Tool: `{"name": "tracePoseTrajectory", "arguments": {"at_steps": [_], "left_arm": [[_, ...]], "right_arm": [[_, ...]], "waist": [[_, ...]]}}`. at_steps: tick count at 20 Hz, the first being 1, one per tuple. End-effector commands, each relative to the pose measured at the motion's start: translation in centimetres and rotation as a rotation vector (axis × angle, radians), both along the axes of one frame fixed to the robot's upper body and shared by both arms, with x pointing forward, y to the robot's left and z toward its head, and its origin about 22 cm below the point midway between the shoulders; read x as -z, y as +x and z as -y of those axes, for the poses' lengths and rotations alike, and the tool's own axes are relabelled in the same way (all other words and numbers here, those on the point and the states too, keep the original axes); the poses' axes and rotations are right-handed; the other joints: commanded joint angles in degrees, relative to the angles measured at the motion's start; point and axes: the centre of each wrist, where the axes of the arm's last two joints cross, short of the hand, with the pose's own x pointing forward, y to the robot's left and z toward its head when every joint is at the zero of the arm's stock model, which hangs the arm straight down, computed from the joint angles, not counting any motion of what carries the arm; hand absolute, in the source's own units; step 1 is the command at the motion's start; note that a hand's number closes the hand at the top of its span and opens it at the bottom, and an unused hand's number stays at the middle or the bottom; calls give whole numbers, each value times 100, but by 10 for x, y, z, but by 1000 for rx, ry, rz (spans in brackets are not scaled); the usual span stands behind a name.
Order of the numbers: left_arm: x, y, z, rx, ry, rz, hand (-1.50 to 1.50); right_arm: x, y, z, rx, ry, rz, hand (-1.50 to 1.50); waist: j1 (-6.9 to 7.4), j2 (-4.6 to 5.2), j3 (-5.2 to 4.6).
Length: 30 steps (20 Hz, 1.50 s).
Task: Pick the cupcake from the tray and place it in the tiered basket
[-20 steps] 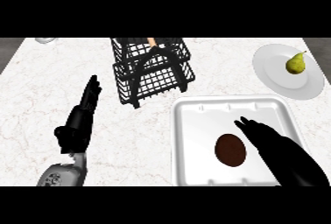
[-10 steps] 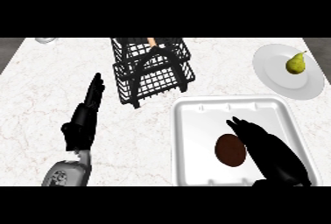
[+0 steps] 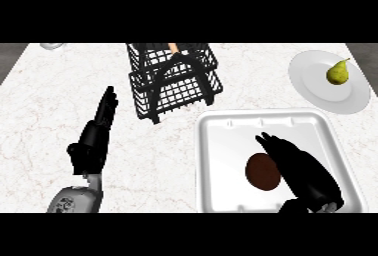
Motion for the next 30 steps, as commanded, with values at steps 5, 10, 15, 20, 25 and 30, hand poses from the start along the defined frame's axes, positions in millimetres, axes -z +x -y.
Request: {"name": "tracePoseTrajectory", "arguments": {"at_steps": [5,10,15,20,25,30], "left_arm": [[-1,-12,7,-1,-6,12,0],[-2,-2,-4,8,-12,12,0],[-12,0,2,5,-1,-2,0],[-4,-15,-12,-2,-5,1,0],[-11,-3,6,15,-10,6,0],[-4,3,16,76,-12,6,0]], "right_arm": [[15,-2,0,11,43,-11,-150],[48,7,3,16,62,16,-150],[50,13,5,38,68,110,150],[52,9,-15,-17,-29,261,150],[62,12,-58,-25,-126,261,150],[42,-1,-155,-196,-413,210,150]], "waist": [[2,-2,0],[8,1,1],[7,-1,1],[22,-7,0],[42,-4,-1],[458,28,-39]]}}
